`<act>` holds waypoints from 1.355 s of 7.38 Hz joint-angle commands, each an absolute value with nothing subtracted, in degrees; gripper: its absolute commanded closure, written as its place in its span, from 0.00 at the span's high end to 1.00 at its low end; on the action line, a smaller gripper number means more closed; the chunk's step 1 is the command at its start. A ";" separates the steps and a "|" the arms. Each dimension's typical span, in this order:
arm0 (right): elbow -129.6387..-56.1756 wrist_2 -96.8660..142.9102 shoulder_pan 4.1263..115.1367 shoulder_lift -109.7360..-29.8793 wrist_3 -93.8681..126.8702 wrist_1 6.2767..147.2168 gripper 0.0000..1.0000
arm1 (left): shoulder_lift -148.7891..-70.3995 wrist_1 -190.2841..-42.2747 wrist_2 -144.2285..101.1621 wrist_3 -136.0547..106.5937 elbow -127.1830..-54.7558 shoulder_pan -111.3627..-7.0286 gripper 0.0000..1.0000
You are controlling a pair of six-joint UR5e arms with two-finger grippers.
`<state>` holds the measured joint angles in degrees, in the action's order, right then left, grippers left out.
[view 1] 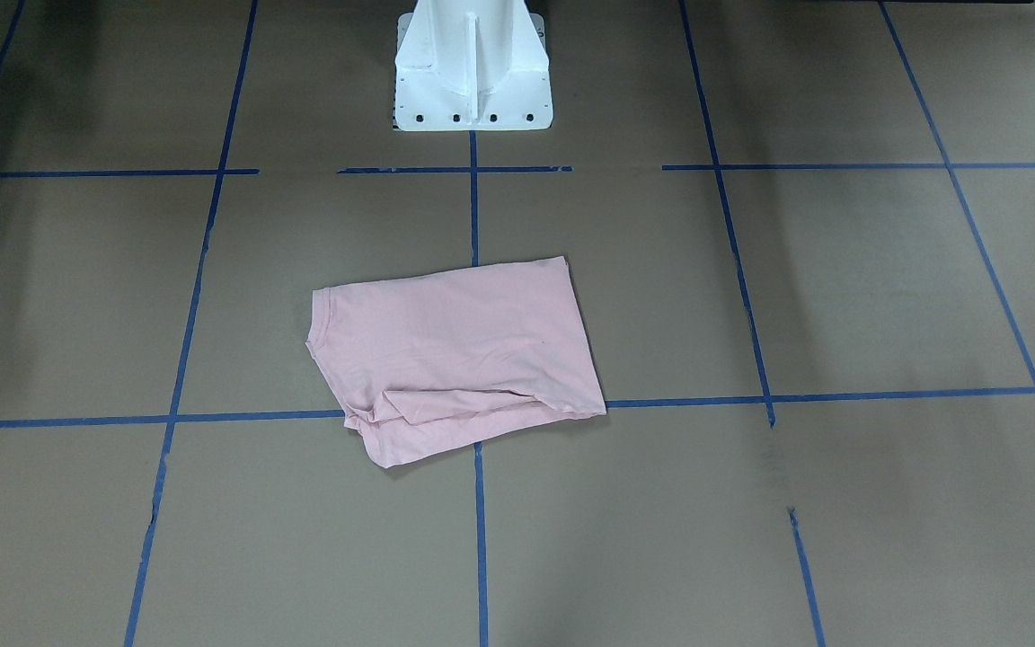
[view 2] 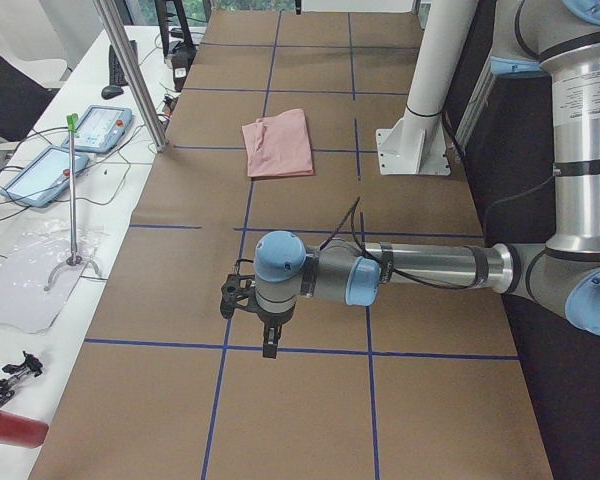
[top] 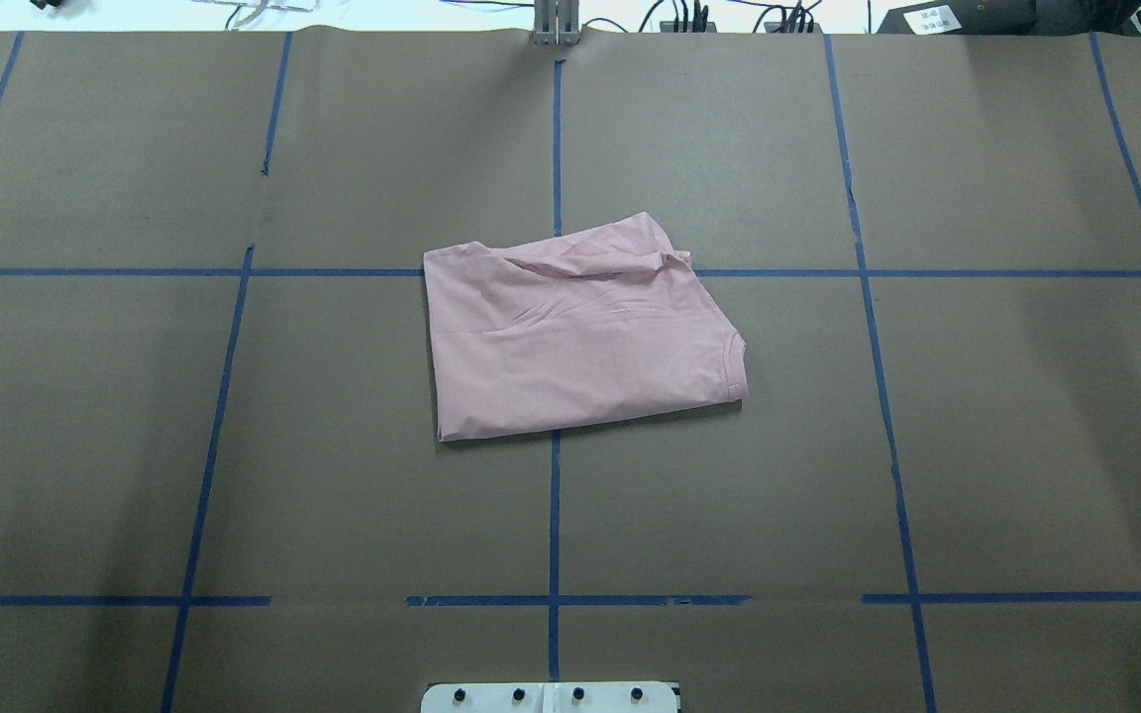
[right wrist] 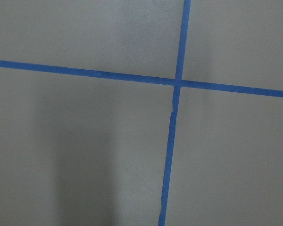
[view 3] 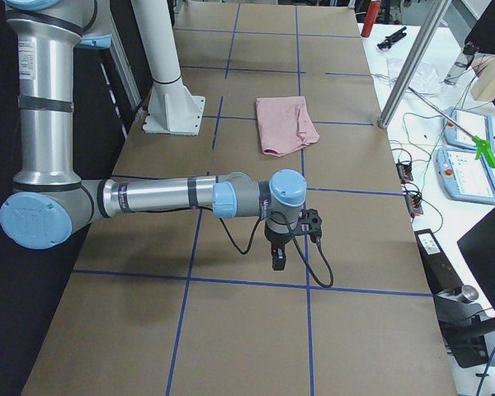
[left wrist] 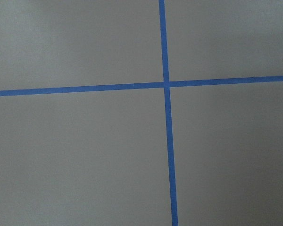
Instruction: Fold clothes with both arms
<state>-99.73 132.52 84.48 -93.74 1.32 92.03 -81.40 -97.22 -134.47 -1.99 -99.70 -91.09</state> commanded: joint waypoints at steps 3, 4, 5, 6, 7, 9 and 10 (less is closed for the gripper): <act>-100.37 132.89 84.38 -94.22 1.23 91.85 1.00 | -81.30 -97.12 -134.47 -1.67 -99.49 -91.05 1.00; -100.63 133.15 84.46 -94.22 1.32 91.85 1.00 | -80.86 -97.21 -134.47 -1.58 -99.67 -91.05 1.00; -100.81 134.89 84.46 -94.31 1.32 91.85 1.00 | -80.86 -97.29 -134.39 -1.50 -99.32 -90.71 1.00; -100.81 135.17 84.46 -94.31 1.32 91.93 1.00 | -81.03 -96.95 -133.95 -1.67 -99.40 -90.01 1.00; -100.81 135.18 84.46 -94.31 1.23 91.85 1.00 | -80.43 -95.20 -133.77 -1.58 -99.93 -89.30 1.00; -100.98 135.18 84.46 -94.22 1.23 91.85 1.00 | -79.02 -83.73 -133.42 5.47 -107.01 -88.86 1.00; -100.99 135.26 84.46 -94.39 1.23 91.93 1.00 | -77.97 -78.45 -133.07 12.15 -109.05 -89.03 1.00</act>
<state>-100.90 135.19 84.46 -94.27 1.24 91.87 -79.15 -85.01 -133.42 4.90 -105.83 -89.05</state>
